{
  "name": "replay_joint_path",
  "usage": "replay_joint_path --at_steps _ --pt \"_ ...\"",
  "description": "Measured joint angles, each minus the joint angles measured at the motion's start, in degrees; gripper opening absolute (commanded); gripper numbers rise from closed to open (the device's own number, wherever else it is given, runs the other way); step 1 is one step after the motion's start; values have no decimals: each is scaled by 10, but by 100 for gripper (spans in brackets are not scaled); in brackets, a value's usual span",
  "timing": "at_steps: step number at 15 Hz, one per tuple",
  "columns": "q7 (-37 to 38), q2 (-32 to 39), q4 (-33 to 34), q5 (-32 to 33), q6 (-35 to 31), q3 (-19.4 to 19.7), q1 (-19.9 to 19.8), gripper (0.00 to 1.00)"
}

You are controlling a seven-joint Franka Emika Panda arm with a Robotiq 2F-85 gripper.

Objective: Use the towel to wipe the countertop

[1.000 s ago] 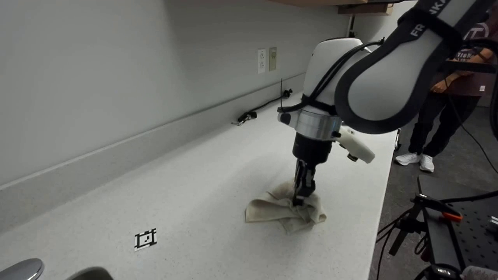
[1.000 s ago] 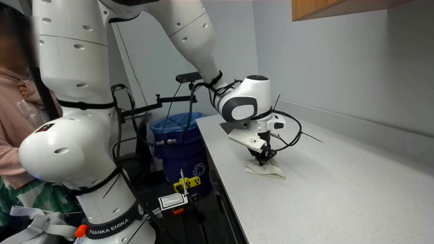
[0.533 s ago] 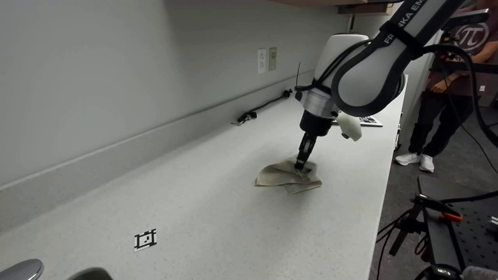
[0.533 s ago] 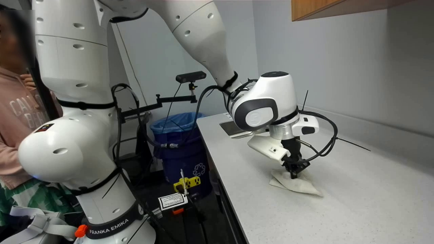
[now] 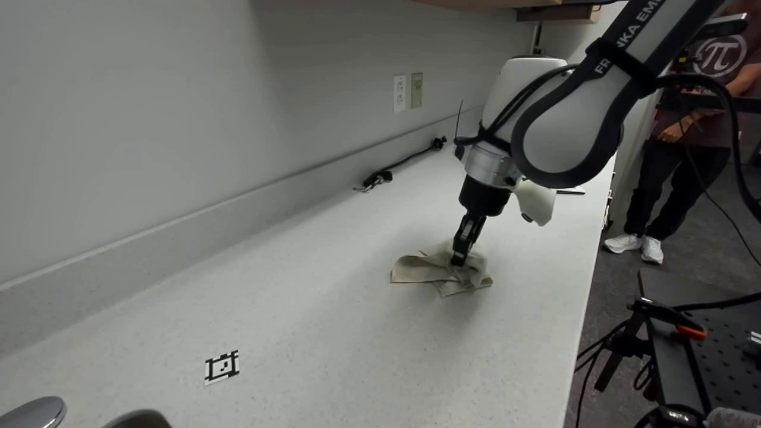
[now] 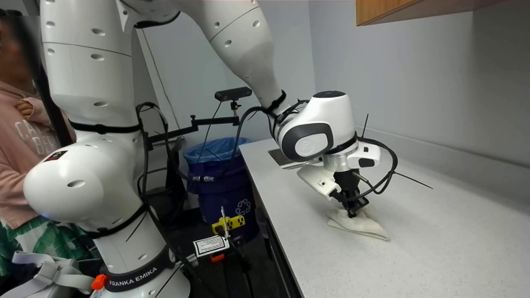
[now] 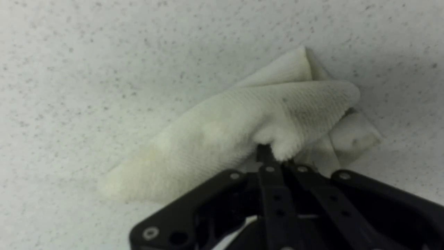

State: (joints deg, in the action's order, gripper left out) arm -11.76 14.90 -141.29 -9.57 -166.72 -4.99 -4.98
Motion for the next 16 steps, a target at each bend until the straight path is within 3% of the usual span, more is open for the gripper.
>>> replay_joint_path --at_steps 4,11,13,16 --pt "2 -6 -15 -5 1 -42 11 1" --pt "-65 -8 -32 -122 14 -219 14 1" --pt "-66 -7 -32 -122 14 -227 27 1" --pt "-65 -7 -30 -93 14 -207 38 1"
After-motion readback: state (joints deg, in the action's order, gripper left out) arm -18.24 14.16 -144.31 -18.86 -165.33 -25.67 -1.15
